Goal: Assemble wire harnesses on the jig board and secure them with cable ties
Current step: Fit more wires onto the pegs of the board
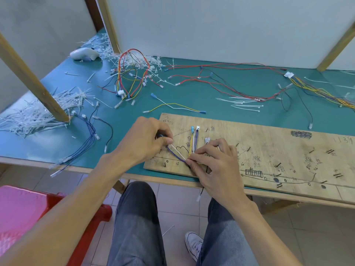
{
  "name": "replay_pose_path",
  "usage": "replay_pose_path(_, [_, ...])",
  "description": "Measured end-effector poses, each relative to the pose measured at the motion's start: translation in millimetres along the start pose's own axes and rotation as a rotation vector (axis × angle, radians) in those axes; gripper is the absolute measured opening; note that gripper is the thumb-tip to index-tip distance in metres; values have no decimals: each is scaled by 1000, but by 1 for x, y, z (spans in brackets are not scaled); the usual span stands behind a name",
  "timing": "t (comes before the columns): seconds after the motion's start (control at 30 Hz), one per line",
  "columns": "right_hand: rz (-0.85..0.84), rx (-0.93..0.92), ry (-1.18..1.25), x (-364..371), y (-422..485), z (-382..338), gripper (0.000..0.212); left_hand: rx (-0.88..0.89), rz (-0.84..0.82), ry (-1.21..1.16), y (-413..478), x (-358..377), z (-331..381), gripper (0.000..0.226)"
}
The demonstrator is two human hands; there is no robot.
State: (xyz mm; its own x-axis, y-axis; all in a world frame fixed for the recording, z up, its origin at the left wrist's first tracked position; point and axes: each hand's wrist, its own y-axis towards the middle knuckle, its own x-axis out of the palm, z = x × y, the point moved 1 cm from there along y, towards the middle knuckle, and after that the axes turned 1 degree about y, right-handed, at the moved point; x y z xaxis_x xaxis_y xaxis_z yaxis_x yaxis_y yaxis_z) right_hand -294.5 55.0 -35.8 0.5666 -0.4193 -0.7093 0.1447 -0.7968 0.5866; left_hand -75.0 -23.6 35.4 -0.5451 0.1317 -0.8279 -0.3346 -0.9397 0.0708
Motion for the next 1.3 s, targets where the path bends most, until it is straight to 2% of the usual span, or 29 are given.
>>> replay_pose_path(0.13, [2, -10, -1, 1, 1, 1, 12, 27, -69, 53, 8, 1, -1, 21])
replay_pose_path(0.5, [22, -18, 3, 3, 0, 4, 12, 11, -111, 96, 12, 0, -6, 20])
replay_pose_path(0.77, [14, 6, 21, 3, 1, 3, 10, 110, -66, 401, 9, 11, 3, 24])
replay_pose_path(0.97, [2, 28, 65, 0, 2, 2, 17, 232, -152, 567, 4, 7, 9, 39])
replay_pose_path(1.03, [19, 27, 82, 0, 2, 3, 18, 279, -115, 616, -4, 7, 13, 42])
replay_pose_path(1.1, [38, 21, 96, 0, 1, 5, 15, 401, -49, 662, -14, 10, 20, 40])
replay_pose_path(1.17, [46, 13, 97, 0, -1, 6, 9, 486, -43, 651, -24, 15, 25, 35])
replay_pose_path(1.3, [82, 8, 106, 1, -2, 6, 16, 500, -125, 584, -40, 28, 29, 41])
